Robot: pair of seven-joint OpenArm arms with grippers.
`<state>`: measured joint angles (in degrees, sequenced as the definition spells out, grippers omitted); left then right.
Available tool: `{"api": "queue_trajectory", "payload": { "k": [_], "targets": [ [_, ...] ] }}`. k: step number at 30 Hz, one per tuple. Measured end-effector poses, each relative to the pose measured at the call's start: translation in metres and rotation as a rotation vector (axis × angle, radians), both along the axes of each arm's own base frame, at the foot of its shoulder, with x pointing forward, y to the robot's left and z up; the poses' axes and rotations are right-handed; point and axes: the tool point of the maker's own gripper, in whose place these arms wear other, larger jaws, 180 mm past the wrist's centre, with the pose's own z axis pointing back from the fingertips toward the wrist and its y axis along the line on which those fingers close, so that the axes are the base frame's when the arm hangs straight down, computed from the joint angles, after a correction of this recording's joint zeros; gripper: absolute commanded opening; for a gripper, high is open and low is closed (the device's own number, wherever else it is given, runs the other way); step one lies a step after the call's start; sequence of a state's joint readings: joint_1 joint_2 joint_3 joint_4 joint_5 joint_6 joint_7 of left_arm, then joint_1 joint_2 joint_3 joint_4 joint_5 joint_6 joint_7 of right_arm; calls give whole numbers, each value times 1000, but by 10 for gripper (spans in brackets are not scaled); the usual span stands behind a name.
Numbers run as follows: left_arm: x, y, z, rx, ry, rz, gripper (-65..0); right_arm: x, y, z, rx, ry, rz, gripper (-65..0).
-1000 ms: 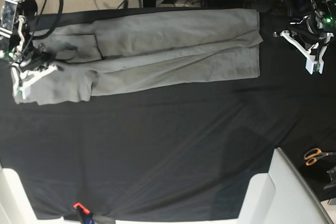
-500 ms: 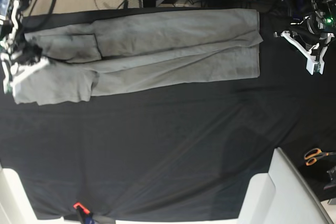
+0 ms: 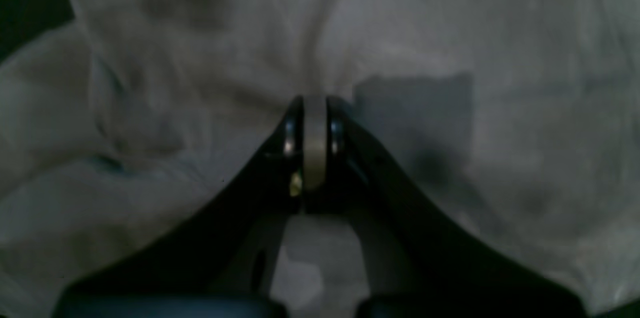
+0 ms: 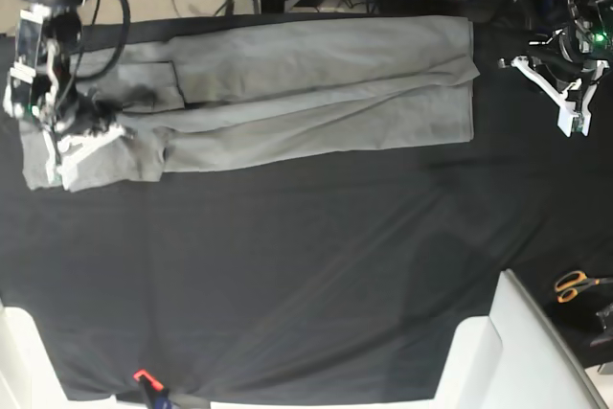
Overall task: Fold the T-shirt properly
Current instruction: 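Drag the grasped shirt end with right gripper to straighten the strip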
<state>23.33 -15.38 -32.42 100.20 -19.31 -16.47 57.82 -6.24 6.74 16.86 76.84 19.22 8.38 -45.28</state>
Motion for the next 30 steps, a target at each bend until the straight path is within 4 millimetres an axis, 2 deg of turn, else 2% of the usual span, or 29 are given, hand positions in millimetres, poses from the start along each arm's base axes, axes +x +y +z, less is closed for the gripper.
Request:
{"api": "queue_trajectory", "payload": {
  "k": [3,5,13,16,17,19,23,27,30],
  "targets": [
    [0,0,0,-1,0,1,-650,-19,0,6,-24,7,15,-648],
    [0,0,0,0,0,0,-650,-25,-1,13,-41,11,25,-648],
    [0,0,0,1,1,0,-650,-5,-7,30,-62,-50,27,-648],
    [0,0,0,0,0,0,-650,8,-33,32,-115,-58,-4,-648],
    [0,0,0,0,0,0,-650,9,-47,29,-152,-39,-28,-648],
    [0,0,0,0,1,1,-650,5,-62,20,-170,1,-58,-648],
    [0,0,-1,-1,2,1,-650,-10,-67,6,-160,27,-88,-648],
    [0,0,0,-1,2,1,-650,-18,-78,5,-155,29,-134,-650],
    [0,0,0,0,2,1,-650,-31,-94,5,-154,44,-201,-650]
  ]
}}
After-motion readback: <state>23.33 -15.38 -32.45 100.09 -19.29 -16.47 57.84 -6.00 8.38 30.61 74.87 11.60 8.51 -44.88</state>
